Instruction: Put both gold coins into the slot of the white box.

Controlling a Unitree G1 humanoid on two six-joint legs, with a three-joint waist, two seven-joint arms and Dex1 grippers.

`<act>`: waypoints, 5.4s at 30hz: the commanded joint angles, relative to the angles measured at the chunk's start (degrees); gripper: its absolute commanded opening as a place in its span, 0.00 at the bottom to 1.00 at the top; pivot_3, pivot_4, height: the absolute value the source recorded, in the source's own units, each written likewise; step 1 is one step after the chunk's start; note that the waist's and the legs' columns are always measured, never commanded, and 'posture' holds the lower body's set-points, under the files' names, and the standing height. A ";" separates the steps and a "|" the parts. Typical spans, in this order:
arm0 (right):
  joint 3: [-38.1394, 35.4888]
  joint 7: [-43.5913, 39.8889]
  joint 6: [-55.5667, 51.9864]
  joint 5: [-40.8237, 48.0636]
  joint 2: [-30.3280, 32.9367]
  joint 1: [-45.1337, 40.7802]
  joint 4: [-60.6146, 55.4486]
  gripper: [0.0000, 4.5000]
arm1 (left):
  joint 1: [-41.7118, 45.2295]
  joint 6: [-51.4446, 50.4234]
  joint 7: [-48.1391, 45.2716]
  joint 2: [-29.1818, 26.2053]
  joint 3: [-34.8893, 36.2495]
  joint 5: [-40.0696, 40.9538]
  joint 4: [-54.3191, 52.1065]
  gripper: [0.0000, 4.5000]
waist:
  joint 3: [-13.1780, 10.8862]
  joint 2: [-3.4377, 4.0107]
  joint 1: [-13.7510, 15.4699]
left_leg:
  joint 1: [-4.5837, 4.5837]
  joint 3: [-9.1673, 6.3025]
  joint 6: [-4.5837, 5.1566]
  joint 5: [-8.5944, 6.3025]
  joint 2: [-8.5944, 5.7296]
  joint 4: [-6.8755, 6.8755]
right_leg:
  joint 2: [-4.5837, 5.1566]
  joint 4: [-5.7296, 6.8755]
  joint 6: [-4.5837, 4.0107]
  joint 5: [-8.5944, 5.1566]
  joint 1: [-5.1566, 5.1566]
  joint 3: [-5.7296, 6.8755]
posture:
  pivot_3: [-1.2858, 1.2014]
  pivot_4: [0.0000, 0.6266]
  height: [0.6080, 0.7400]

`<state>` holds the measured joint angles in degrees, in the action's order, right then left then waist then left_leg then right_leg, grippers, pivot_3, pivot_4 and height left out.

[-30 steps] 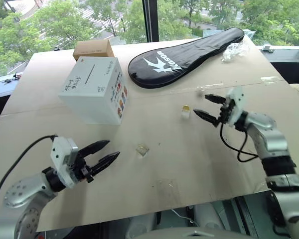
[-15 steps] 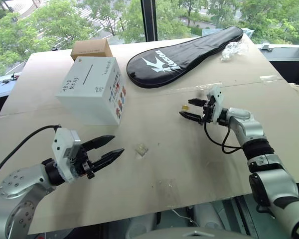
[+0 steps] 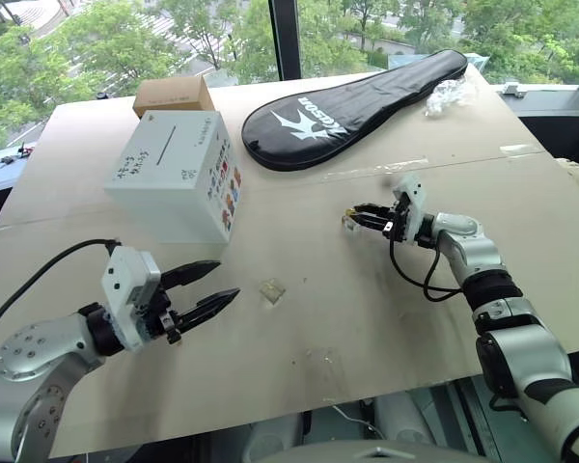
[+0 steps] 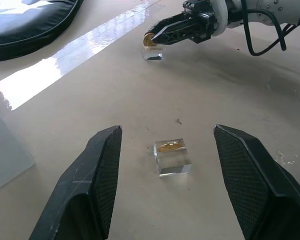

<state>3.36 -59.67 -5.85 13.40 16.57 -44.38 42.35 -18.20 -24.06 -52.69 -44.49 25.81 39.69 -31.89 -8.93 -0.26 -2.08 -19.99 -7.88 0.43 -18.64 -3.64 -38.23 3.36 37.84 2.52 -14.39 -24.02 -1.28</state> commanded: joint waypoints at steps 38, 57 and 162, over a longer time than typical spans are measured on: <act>-6.85 28.55 -50.92 47.38 -19.27 10.22 -54.09 0.00 | 20.09 -12.03 31.93 27.91 -11.46 47.46 0.61 0.54 | 0.03 -0.01 -0.26 | -0.05 -0.08 -0.01 0.01 -0.08 -0.17 | 0.01 0.15 0.01 0.01 -0.04 0.03 | 0.52 0.24 1.00; -3.85 27.29 -50.47 48.29 -17.17 11.32 -55.44 0.00 | 19.95 -11.15 28.89 25.91 -10.74 46.98 2.19 0.01 | 0.02 0.00 -0.24 | -0.05 -0.07 -0.01 0.01 -0.08 -0.14 | 0.01 0.13 0.01 0.01 -0.06 0.01 | 0.52 0.24 1.00; 27.65 9.04 -14.11 -4.70 -7.66 12.29 -41.19 0.40 | -21.61 -7.68 0.29 8.59 23.14 -1.81 -7.76 0.82 | 0.27 -0.36 -0.15 | -0.67 -0.14 -0.06 0.00 -0.09 -0.17 | -0.01 0.23 -0.21 0.35 -1.13 0.01 | 0.52 0.24 1.00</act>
<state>30.96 -50.12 -20.93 8.84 9.65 -31.67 2.75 -39.16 -32.83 -52.97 -36.00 48.03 37.69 -38.12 -8.65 -0.62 -2.23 -20.66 -8.02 0.37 -18.63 -3.73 -38.39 3.35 38.07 2.31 -14.04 -25.16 -1.27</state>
